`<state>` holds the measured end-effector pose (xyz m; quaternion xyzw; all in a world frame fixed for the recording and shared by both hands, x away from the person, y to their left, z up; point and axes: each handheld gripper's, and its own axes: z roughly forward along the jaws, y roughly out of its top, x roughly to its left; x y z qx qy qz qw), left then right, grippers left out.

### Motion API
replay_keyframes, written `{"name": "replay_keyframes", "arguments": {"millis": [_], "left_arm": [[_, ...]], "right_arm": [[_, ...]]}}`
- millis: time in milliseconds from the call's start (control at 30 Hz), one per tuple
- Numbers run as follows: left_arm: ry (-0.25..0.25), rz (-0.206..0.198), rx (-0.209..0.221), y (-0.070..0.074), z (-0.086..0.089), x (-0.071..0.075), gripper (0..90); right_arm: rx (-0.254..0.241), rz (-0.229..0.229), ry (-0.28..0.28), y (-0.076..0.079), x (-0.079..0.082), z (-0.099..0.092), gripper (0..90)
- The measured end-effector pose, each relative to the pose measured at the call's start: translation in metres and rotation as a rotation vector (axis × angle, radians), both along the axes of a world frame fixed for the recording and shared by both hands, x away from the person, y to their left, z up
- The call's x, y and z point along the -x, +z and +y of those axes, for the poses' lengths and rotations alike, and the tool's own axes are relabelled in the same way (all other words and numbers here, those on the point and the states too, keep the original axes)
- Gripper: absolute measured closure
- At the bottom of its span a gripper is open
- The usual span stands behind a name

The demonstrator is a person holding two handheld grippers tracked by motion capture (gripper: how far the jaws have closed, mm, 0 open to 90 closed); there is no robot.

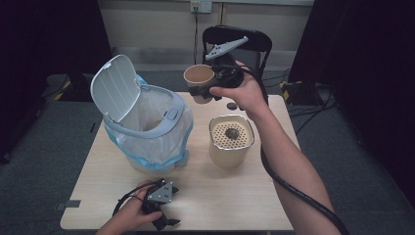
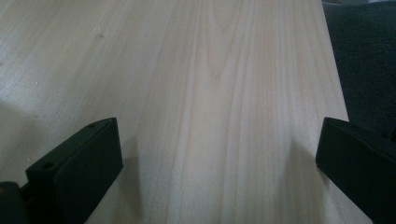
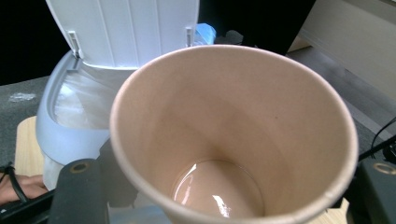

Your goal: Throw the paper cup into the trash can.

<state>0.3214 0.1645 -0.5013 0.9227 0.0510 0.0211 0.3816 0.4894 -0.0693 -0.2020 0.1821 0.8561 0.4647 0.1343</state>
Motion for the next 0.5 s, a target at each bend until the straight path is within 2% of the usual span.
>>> {"name": "replay_keyframes", "arguments": {"millis": [500], "left_arm": [[-0.001, 0.000, 0.000, 0.000, 0.000, 0.000, 0.0]], "right_arm": [[0.003, -0.006, 0.058, 0.014, 0.004, 0.036, 27.4]]}}
